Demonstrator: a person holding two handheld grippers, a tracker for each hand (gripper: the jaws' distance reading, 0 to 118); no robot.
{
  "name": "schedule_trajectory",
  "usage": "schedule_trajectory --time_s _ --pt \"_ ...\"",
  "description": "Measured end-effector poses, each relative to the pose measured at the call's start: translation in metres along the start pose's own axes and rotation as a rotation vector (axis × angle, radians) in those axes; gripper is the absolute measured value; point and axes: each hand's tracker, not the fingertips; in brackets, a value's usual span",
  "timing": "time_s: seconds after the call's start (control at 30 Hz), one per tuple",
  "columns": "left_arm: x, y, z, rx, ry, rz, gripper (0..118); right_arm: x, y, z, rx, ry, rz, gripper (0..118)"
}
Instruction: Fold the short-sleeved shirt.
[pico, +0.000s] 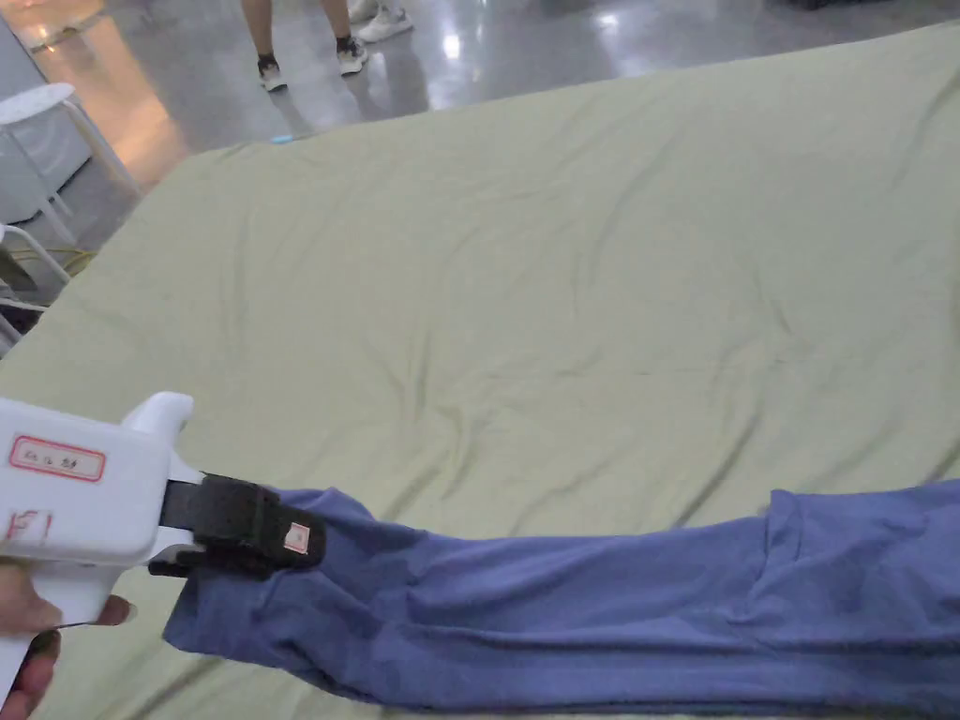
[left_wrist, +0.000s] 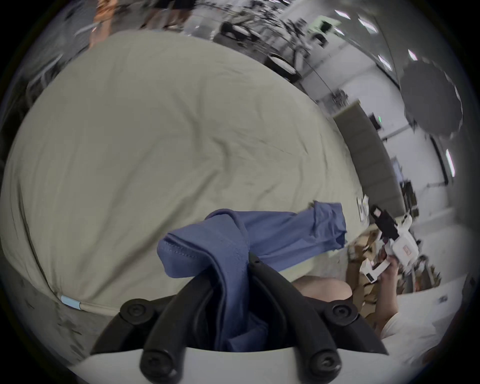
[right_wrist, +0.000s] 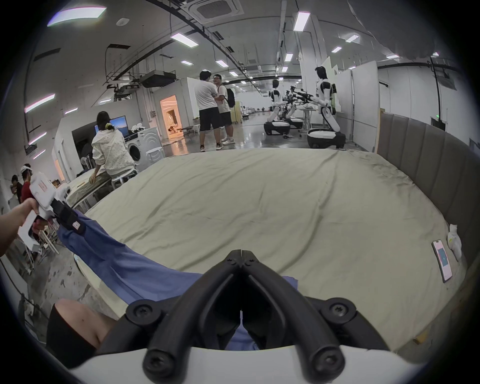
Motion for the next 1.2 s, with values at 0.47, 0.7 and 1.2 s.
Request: schedule_trajectory --time_s 0.47,0.7,1.2 --pt "0.149 0.018 -0.206 -0.190 0.103 -0.095 4 0.004 0.007 0.028 0.036 -0.008 -0.006 0" --pt "0.176 0.019 -0.227 -0.182 0.013 -0.069 82 0.005 0.004 0.034 0.041 -0.012 0.050 0" --pt "0.174 -0.019 -0.225 -0.045 0.114 -0.089 0 0.008 -0.004 0.042 0.011 -0.018 0.045 0"
